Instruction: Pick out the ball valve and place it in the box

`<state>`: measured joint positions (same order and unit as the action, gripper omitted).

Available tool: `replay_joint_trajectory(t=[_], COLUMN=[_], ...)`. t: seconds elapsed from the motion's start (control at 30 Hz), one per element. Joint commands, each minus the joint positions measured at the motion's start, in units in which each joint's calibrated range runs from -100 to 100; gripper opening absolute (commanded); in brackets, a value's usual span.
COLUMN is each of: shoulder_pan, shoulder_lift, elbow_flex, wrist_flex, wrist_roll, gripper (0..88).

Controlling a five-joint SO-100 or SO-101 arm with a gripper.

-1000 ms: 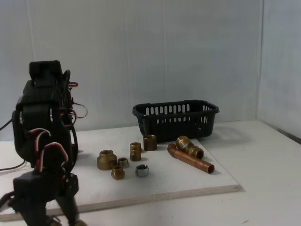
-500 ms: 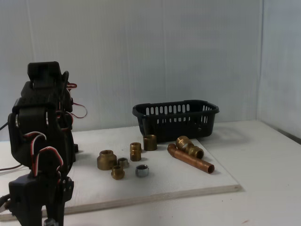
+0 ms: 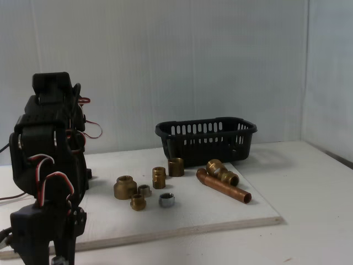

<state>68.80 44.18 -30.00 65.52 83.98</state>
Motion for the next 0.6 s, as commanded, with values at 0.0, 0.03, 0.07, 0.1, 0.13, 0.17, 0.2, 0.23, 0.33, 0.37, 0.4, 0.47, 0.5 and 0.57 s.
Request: replay_joint_trajectory(t=[0.0, 0.03, 0.07, 0.1, 0.13, 0.17, 0.2, 0.23, 0.33, 0.37, 0.4, 0.47, 0.5, 0.57], shoulder_pan=[-0.02, -0.09, -0.17, -0.32, -0.69, -0.91, -0.91, -0.98, -1.05, -1.13, -1.42, -1.64, -1.72, -1.79], shoulder_lift=[-4.71, -5.39, -6.24, -7.08, -8.1, -9.03, -10.05, -11.07, -13.36, -13.95, -14.38, -15.14, -15.39, -15.82], elbow_flex=[0.31, 1.12, 1.94, 2.75, 3.83, 4.82, 5.91, 6.9, 9.34, 9.88, 10.33, 11.14, 11.23, 11.23], wrist_flex=[0.13, 0.13, 0.13, 0.13, 0.13, 0.13, 0.13, 0.13, 0.13, 0.13, 0.13, 0.13, 0.13, 0.13], wrist_roll=[-0.13, -0.13, -0.13, -0.13, -0.13, -0.13, -0.13, -0.13, -0.13, -0.13, -0.18, -0.7, -1.17, -1.74], gripper=[5.6, 5.6, 5.6, 5.6, 5.6, 5.6, 5.6, 5.6, 5.6, 5.6, 5.6, 5.6, 5.6, 5.6])
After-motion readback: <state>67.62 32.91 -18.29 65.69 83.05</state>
